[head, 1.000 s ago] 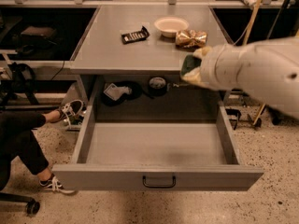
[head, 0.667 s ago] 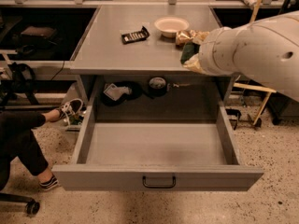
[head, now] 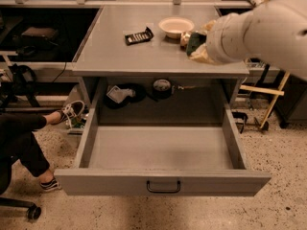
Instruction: Pick sponge from top drawer and place on counter
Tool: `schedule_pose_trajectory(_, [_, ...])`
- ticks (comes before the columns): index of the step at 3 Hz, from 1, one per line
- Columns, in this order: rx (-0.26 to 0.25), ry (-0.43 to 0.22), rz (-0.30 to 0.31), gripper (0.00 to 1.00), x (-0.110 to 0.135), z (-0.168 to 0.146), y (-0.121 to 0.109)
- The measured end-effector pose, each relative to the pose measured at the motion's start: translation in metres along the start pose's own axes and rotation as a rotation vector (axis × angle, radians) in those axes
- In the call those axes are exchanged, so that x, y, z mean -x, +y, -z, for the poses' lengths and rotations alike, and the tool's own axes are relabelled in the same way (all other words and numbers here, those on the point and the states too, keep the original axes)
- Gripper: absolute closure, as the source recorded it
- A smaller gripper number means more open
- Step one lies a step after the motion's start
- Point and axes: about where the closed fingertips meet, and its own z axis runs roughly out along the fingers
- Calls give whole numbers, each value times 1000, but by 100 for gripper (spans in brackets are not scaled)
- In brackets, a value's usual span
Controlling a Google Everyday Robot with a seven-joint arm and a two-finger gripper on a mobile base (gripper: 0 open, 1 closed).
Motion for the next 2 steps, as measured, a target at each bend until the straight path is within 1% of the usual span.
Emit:
schedule_pose_trajectory(1, [118, 2, 102, 100, -2, -49, -14])
schedule_pose_trajectory(2, [232, 55, 243, 100, -8, -104, -27])
